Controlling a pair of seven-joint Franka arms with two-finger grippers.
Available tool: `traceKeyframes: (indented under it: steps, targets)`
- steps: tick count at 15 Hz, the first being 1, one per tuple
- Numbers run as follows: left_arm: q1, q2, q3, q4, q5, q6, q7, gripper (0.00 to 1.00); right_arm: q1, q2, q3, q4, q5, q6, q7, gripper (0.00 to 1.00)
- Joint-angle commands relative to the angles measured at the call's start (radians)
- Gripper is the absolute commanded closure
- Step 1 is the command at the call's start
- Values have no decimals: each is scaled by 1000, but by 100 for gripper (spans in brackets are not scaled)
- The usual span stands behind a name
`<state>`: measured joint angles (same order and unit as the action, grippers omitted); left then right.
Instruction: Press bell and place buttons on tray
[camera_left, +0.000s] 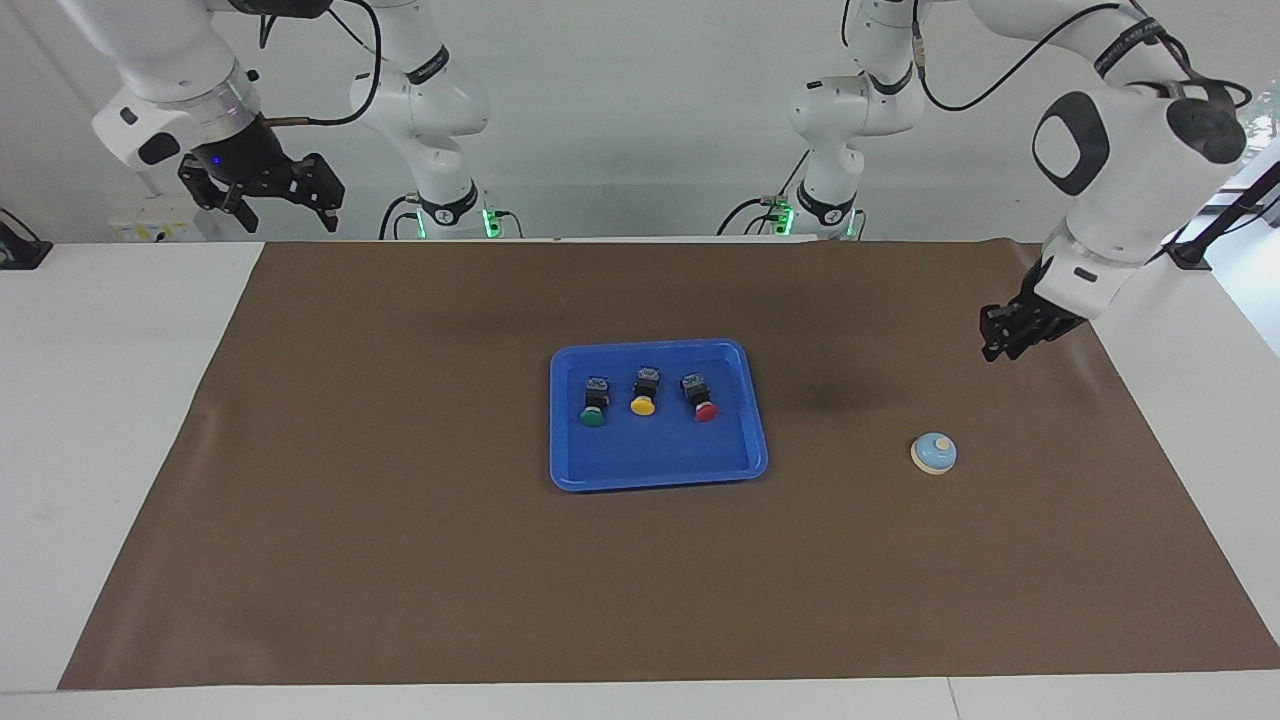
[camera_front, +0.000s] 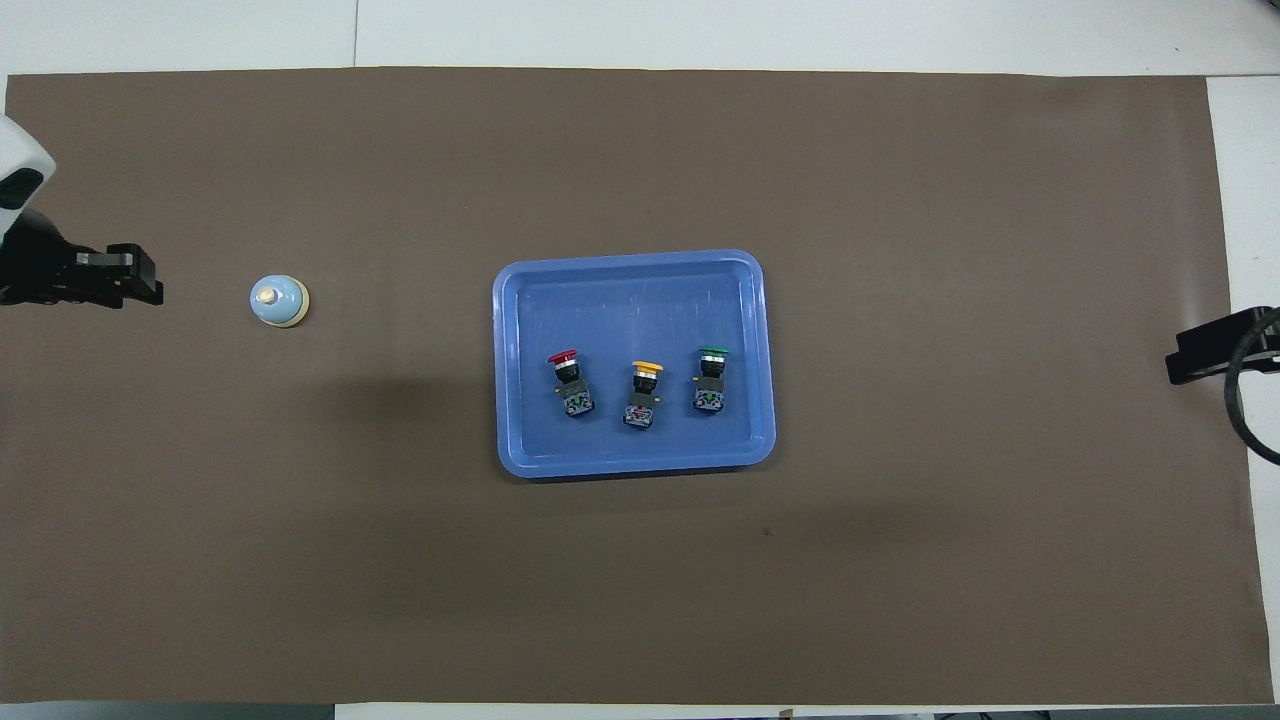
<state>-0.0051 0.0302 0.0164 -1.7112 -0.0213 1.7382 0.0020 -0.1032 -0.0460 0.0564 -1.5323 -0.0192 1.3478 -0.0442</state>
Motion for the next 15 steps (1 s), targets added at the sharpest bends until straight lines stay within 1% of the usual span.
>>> traceKeyframes:
  steps: [1, 3, 5, 11, 12, 15]
  targets:
    - [1, -99, -3, -18, 0, -83, -4, 0, -13, -25, 7, -25, 13, -6, -20, 0]
    - [2, -101, -3, 24, 1, -168, -2, 0, -13, -25, 7, -25, 13, -4, -20, 0]
    - [-1, -81, -6, 70, 1, -190, -1, 0, -13, -25, 7, -25, 13, -4, -20, 0]
    - [-12, -99, -15, 27, 1, -203, 1, 0, -13, -25, 7, -25, 13, -6, -20, 0]
    - [-27, -102, -18, 27, 1, -212, 0, 0, -13, -25, 7, -25, 13, -6, -20, 0]
    - [-30, -102, -15, 27, 1, -216, -1, 0, -13, -25, 7, -25, 13, -6, -20, 0]
